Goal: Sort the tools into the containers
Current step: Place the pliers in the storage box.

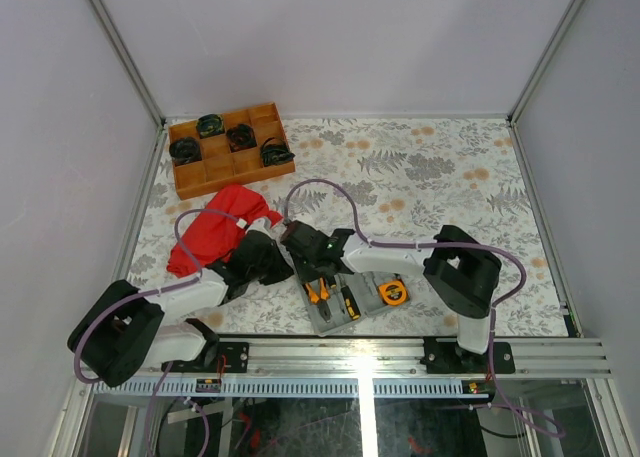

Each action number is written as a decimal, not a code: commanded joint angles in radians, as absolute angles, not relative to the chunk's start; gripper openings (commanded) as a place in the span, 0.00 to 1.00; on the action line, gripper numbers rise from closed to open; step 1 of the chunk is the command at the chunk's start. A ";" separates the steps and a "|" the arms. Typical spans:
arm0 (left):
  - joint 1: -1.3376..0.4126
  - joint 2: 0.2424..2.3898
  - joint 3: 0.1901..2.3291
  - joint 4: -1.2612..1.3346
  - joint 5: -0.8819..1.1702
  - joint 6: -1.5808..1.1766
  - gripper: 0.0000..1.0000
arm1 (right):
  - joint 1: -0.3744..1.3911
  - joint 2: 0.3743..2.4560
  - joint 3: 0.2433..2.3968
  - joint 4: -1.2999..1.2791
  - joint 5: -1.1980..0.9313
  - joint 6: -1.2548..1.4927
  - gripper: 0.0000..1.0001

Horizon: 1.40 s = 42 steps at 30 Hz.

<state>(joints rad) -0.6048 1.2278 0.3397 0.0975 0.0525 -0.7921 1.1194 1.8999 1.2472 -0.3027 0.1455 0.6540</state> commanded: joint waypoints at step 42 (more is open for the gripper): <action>-0.768 1.042 0.267 -0.052 0.052 -0.898 0.24 | 0.316 1.309 0.655 -0.323 -0.291 0.399 0.32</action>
